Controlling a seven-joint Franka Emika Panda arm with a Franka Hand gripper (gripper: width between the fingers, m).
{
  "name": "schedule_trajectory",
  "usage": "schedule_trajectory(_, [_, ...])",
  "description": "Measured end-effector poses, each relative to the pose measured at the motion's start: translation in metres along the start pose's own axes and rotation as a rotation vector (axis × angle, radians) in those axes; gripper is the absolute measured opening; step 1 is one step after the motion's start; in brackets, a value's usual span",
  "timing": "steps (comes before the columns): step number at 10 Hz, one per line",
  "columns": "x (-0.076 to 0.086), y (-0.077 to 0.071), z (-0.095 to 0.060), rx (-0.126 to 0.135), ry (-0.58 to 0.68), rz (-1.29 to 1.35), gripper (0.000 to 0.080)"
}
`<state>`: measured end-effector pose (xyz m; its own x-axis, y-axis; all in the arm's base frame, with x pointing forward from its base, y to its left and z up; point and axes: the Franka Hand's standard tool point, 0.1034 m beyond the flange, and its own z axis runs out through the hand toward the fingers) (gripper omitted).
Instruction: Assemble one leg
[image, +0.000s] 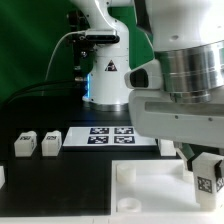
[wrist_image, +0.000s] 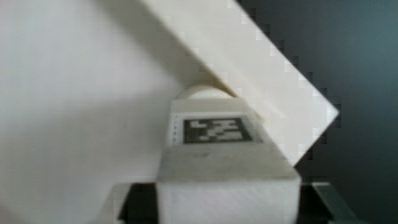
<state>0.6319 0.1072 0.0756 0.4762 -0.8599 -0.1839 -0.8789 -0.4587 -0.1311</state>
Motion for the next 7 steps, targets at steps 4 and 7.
schedule_trajectory(4, [-0.0089,-0.0051,0.0010,0.000,-0.051,0.469,0.0291])
schedule_trajectory(7, [-0.0097,-0.0040,0.0020,-0.001,-0.052,0.365,0.0549])
